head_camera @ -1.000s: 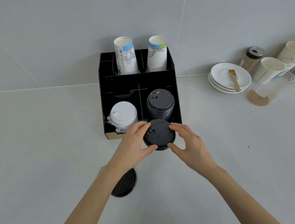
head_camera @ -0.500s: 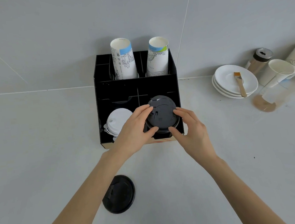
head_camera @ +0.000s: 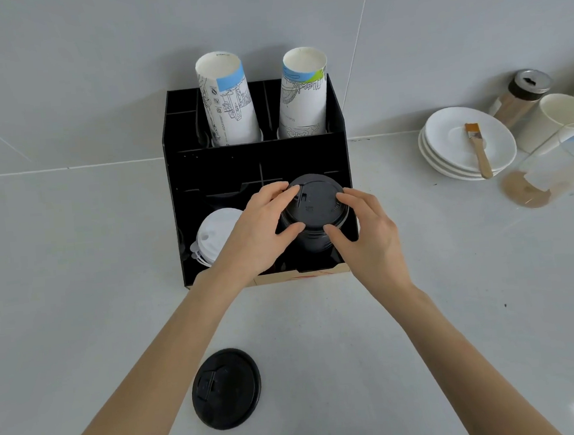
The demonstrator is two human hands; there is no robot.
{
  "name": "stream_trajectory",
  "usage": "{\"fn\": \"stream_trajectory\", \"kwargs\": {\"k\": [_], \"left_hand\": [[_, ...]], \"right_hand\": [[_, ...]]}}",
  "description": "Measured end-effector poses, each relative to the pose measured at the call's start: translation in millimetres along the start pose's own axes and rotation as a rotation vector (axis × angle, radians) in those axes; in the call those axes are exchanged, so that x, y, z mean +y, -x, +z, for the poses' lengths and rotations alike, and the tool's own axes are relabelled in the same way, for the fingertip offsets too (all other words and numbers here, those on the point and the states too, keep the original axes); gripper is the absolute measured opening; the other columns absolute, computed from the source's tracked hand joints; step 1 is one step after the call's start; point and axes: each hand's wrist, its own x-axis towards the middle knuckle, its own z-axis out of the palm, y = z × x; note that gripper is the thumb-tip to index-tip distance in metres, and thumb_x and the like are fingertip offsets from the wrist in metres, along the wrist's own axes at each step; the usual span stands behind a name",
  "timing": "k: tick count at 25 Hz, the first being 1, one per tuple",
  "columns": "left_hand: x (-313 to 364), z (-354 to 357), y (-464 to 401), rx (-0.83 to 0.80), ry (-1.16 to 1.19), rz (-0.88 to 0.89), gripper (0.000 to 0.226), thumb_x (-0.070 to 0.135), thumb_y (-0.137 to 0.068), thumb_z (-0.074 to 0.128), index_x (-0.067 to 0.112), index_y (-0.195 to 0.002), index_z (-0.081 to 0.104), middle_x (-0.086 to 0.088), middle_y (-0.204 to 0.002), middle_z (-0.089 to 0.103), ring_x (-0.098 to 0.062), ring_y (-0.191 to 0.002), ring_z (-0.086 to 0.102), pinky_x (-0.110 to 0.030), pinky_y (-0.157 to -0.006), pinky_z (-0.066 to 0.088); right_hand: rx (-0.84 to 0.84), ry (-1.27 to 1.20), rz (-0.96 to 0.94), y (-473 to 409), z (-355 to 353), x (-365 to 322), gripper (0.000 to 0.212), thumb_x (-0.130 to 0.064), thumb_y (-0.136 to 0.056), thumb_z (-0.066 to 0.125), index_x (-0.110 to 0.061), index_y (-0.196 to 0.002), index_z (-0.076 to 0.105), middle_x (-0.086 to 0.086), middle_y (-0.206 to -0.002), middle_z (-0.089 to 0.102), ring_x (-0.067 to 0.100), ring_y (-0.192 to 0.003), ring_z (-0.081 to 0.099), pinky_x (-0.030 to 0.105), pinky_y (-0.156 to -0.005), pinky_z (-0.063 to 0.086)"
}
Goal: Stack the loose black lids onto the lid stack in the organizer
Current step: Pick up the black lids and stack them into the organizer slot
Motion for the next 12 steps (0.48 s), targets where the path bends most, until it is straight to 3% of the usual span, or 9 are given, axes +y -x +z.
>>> {"fn": "stream_trajectory", "kwargs": {"k": [7,12], "left_hand": [[-5.4,4.9,-5.2,-0.017,-0.009,-0.002,0.056,0.022,-0.083,0.059,0.014,-0.133,0.034,-0.004,-0.144,0.035,-0.02,-0.131,0.03,-0.02,-0.102,0.019],[-8.2,5.1,-2.3,-0.037,-0.011,-0.021,0.057,0.024,-0.082,0.06,0.013,-0.132,0.034,-0.004,-0.143,0.035,-0.02,-0.13,0.033,-0.028,-0.105,0.026]], "right_hand": [[-0.001,0.044,0.032,-2.2,8.3,6.8,0.044,-0.016,-0.08,0.062,-0.008,-0.121,0.049,0.006,-0.131,0.048,0.018,-0.116,0.049,0.008,-0.087,0.027],[0.003,0.071,0.002,1.4,10.4,5.6,0.043,-0.015,-0.08,0.063,-0.008,-0.12,0.049,0.006,-0.13,0.049,0.019,-0.115,0.05,0.023,-0.089,0.038]]}}
